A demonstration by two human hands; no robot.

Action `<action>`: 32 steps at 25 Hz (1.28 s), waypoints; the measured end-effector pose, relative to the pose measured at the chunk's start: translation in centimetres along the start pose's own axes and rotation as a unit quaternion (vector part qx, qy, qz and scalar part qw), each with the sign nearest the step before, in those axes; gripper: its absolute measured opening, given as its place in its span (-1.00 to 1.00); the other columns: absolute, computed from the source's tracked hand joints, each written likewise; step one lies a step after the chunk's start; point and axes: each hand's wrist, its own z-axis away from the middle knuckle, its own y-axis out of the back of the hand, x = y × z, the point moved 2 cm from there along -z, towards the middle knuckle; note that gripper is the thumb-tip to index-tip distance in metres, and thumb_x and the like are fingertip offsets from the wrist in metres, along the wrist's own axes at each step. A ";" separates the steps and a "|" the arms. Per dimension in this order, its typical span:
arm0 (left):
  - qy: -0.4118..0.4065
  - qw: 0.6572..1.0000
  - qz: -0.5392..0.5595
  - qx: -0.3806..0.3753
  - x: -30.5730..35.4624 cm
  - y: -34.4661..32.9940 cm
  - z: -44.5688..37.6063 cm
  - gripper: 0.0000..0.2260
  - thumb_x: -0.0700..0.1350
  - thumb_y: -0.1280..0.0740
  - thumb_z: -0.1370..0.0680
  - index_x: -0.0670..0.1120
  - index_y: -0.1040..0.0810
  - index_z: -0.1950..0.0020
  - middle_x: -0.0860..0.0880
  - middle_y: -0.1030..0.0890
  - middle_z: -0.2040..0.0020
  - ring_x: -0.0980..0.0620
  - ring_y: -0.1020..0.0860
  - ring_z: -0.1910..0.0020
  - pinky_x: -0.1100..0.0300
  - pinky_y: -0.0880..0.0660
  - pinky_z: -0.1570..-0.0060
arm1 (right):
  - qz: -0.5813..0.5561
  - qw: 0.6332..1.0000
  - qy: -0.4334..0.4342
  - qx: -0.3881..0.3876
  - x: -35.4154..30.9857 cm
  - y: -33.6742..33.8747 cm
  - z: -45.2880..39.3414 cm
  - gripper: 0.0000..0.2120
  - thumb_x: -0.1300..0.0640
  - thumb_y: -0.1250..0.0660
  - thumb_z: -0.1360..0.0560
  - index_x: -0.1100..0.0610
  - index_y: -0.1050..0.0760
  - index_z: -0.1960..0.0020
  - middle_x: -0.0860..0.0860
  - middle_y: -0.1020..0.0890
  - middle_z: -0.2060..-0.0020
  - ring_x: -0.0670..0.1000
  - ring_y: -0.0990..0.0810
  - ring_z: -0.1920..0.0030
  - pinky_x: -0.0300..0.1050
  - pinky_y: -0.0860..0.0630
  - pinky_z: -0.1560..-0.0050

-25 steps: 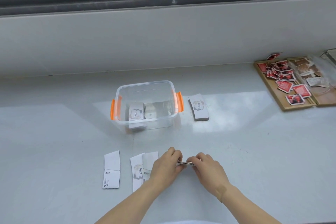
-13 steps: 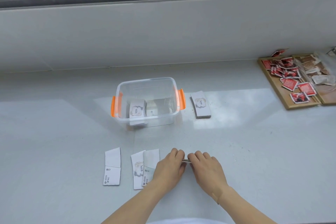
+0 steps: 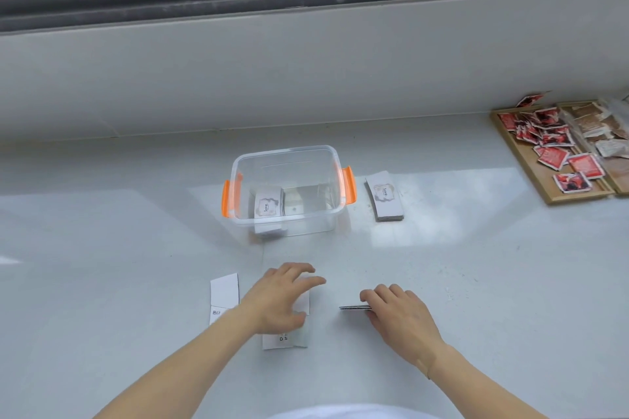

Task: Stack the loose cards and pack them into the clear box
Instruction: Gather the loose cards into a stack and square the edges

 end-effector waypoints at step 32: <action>0.068 0.929 0.351 0.090 5.7 -1.1 -1.5 -0.80 -0.31 -0.18 -0.56 -0.03 -0.45 -0.02 0.03 -0.50 0.00 0.05 -0.48 0.00 0.17 -0.43 -0.07 | -0.012 1.000 -0.018 -0.008 -0.6 0.2 0.2 -0.15 -0.17 -0.40 -0.40 -0.02 -0.05 -0.54 0.03 -0.31 -0.49 0.18 -0.29 -0.46 0.11 -0.42 -0.32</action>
